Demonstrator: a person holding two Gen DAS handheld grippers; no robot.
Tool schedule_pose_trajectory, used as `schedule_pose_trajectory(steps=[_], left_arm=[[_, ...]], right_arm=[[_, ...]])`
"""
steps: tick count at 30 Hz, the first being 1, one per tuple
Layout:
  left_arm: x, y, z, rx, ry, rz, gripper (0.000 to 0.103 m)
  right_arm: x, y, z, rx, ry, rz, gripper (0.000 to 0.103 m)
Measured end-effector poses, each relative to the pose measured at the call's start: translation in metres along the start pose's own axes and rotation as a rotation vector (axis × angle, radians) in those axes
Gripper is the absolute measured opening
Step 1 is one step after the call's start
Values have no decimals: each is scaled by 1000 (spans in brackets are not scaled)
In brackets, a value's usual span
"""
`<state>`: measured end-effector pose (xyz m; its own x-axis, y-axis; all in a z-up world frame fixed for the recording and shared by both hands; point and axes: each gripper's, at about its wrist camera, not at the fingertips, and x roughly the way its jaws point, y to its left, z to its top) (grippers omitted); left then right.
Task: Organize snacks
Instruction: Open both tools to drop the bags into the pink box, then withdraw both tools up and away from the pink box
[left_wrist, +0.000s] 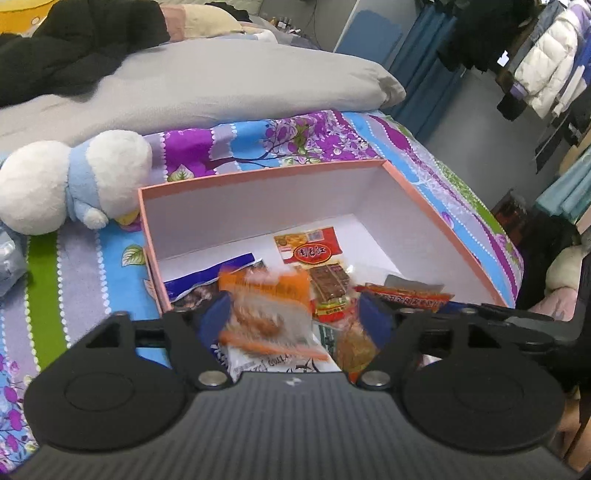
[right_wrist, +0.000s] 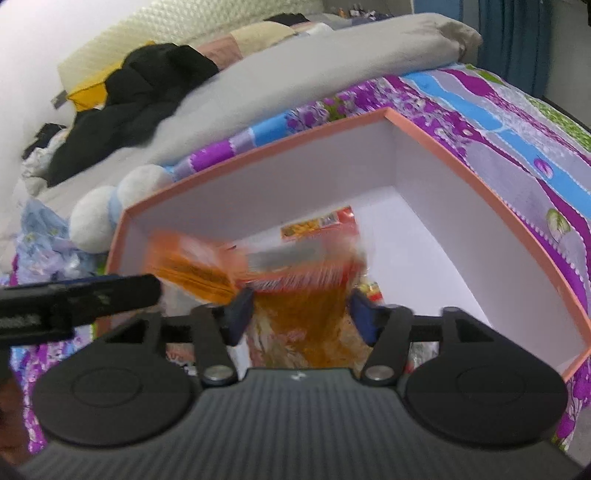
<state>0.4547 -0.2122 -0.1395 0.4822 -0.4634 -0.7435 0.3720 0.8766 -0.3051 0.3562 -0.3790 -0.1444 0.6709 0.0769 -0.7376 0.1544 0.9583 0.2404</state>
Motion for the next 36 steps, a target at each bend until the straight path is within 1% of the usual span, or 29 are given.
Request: schedule_pose_trajectory(steps=[1,4,9,11,15,19,24,29,32,34,36], left_arm=[[-4,-1,-1,8,-7,3,84],[-24,-6,-2,9,-36,-3,84],[-67,-16,0,9,-84,7,84],[-87,-19,-1,-3,-105,5,84],[-127,-35,-6,38,-146,40,84],[-169,-48,-13,51,-200,41,84],[-223,-63,-29,44,-278,37,84],[-278,-69,-47,30,-371,58,84],[-307,-72,-56,33,-397,48,84],[-323,-75,-63,44,-416,64,84],[-339,-76,-71,44,-434,65,84]], right_arm=[[-1,0,-2,3,-2,-2,71],[-9,3,-3,-3,-6,13,71],[-36,12,-1,-10,-50,25,71],[-52,17,-2,-13,-70,34,71],[-89,29,-2,-34,-121,55,71],[-127,38,-2,-39,-181,62,71],[-174,51,-8,-49,-253,72,71],[-217,61,-19,-63,-313,93,71],[-237,65,-24,-61,-351,99,71],[-250,69,-28,-73,-374,108,71],[-263,73,-32,-86,-396,110,71]])
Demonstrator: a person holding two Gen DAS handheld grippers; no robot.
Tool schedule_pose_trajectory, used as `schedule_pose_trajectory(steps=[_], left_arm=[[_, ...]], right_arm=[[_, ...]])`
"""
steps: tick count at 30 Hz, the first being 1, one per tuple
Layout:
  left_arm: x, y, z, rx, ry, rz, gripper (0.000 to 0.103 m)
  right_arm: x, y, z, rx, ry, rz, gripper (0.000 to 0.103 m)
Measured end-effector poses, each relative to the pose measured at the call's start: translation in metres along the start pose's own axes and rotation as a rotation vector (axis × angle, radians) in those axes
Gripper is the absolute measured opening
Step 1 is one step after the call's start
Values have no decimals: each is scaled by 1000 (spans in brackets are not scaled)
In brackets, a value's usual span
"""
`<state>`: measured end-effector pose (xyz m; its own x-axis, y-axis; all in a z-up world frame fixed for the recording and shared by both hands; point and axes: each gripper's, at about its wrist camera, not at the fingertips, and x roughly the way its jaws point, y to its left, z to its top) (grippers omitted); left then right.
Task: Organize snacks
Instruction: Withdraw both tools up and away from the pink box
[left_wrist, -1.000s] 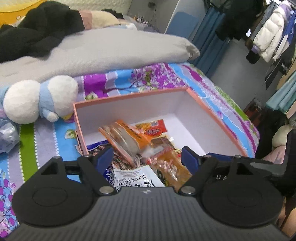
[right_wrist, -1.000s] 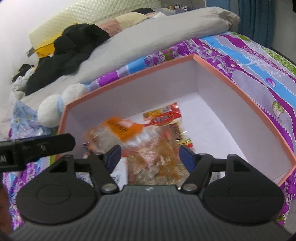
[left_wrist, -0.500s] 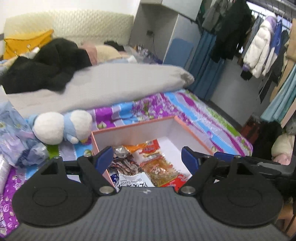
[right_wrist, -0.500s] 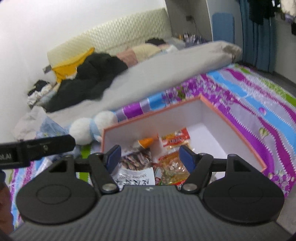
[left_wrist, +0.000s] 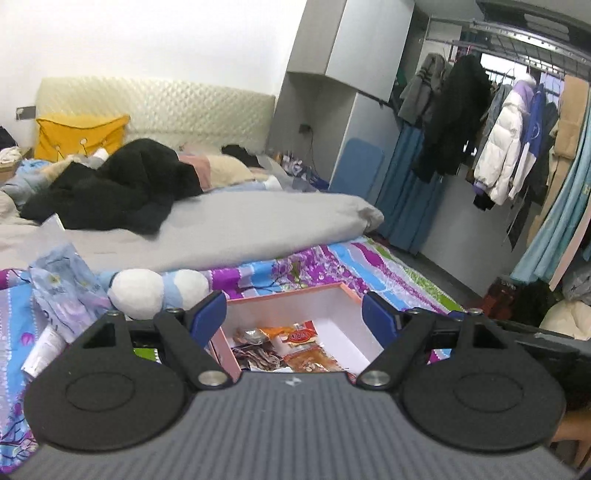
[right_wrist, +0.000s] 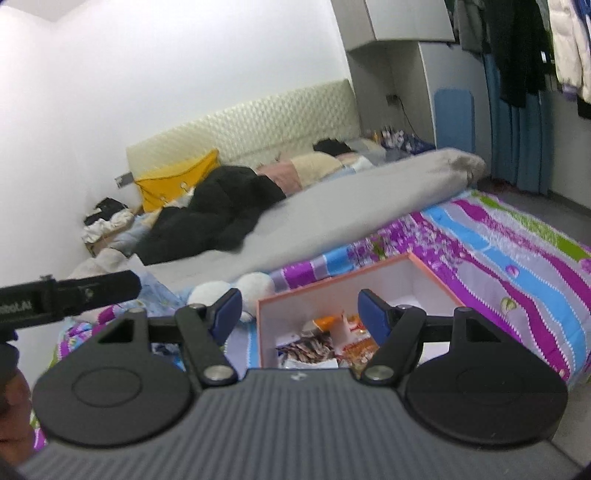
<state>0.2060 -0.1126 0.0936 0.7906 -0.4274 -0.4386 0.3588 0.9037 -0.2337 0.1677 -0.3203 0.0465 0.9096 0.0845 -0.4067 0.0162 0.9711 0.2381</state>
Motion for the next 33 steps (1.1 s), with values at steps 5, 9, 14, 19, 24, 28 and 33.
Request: schedule_pose_trajectory(steps=[5,9,14,19,24,28,33], left_arm=[[-48,-2,-18,-26,-50,38,84],[-68,-3,-42,-29,-21,38,84],[-82,0,-67,-28,5,61,84],[-84,3,-84,-17,17,76,84],[-83,5,-94,-17,22,67,84],[-75,4,-92,-2,30,68,84],[-66,4,-88,5,39,63,84]], right_arm=[[-26,11,-7,-16,-34,7,71],[-42,15,-26,-26,-16,20,71],[-55,20,-53,-37,-8,27,71],[-66,32,-76,-130,-27,-12,71],[-66,28,-84,-73,-38,-14,71],[-59,22,-88,-50,-13,-22,71],[-57,18,-91,-44,-1,-39,71]])
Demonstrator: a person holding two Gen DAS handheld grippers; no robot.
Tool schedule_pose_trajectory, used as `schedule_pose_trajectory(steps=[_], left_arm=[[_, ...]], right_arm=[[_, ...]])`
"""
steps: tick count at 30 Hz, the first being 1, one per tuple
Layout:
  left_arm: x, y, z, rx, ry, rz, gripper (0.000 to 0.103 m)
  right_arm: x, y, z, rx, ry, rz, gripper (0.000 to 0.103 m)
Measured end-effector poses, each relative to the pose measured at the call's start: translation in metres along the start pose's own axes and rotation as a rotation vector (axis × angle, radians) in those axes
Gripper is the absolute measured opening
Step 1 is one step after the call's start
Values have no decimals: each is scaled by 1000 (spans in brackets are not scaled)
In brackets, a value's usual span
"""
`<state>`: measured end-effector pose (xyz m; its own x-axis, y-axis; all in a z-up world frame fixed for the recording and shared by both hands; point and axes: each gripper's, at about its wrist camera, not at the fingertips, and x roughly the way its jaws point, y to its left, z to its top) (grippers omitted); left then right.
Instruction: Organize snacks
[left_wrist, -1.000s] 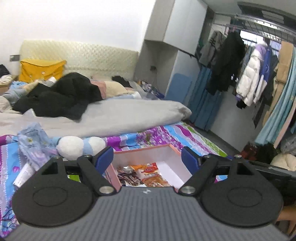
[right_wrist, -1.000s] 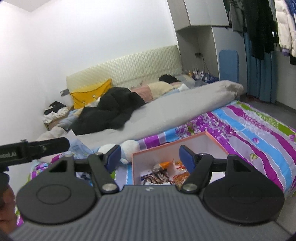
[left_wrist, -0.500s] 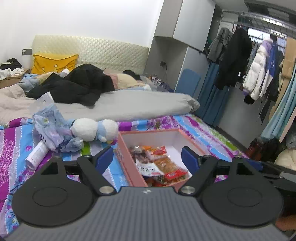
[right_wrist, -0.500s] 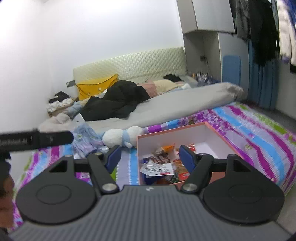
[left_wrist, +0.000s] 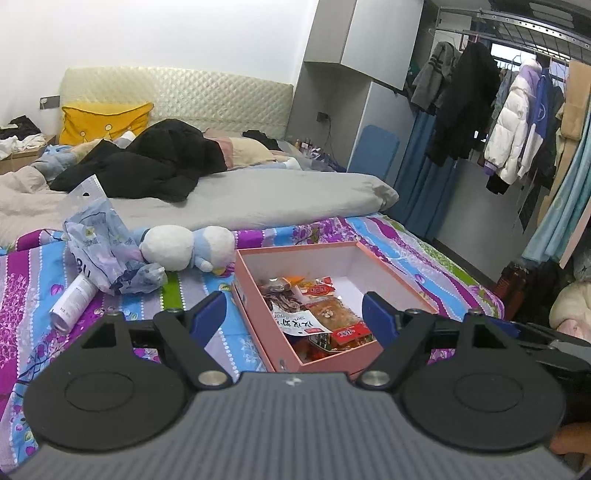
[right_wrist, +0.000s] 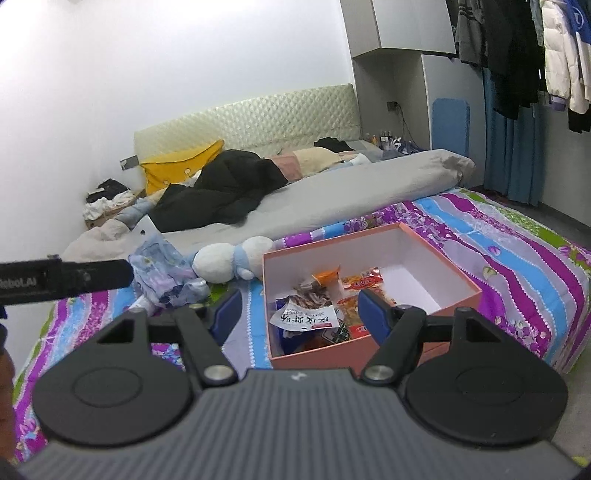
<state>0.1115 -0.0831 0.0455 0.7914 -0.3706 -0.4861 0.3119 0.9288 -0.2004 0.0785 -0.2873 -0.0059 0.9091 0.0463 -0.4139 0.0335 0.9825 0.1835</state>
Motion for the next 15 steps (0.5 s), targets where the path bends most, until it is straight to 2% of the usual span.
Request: schedule_pose_trajectory(steps=[4,5,6,7,8,15], left_arm=[[7,-1,3,0,13,-4,85],[9,-1,3,-3,22,-17,91],[12,0,3,-6,34,-33,95],[14,0,3,-11,38,-40,99],[16,-1,3,-16,38,-34,100],[27,-3,6,-11,46,-9,101]], right_arm=[[1,-4,1,4,6,-5,71],[1,-6,1,11,8,-7,75],[2,-8,2,16,8,-14,82],[3,-9,2,18,4,-31,97],[3,-11,2,16,-3,-42,103],[1,-23,5,37,4,-67,103]])
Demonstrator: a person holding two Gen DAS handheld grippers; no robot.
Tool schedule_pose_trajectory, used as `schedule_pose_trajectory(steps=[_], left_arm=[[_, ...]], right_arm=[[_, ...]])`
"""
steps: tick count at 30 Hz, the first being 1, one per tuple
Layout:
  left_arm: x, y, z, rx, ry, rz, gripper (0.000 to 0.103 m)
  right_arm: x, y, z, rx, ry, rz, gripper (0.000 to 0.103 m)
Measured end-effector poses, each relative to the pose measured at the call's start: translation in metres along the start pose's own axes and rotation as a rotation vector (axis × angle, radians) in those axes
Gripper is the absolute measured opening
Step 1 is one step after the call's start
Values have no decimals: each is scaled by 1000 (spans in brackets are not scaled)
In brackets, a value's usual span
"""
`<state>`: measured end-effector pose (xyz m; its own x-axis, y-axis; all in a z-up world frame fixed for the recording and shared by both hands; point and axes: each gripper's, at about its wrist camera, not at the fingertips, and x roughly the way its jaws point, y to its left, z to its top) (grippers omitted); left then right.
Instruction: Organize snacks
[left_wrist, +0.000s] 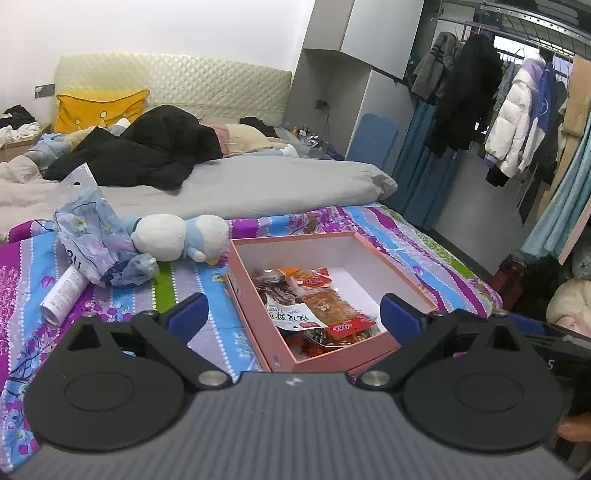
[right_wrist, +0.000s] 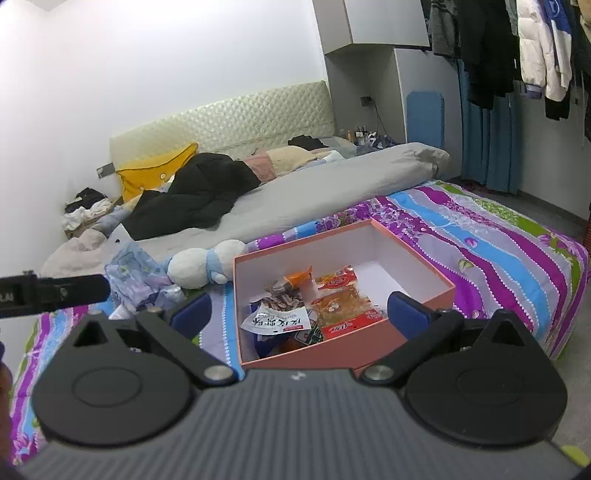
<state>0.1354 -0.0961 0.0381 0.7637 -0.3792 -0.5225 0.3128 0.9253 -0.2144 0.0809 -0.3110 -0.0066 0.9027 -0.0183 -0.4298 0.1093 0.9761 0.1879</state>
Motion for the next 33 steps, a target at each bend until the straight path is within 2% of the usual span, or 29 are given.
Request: schedule_pose_trajectory(steps=[8,14,21,33], left_arm=[[6,-2,6,31,24,25,103],[2,-1,9,16,13,40,103],[3,2,11,-3,56,62,103],[2,-5,11,5,46,72,103]], right_arm=[[-1,2,2,-7,4,9,103],[-2,2,4,-2,5,13,103],[-4,1,3,-4,3,14,103],[-1,4,4,-14,11,14,103]])
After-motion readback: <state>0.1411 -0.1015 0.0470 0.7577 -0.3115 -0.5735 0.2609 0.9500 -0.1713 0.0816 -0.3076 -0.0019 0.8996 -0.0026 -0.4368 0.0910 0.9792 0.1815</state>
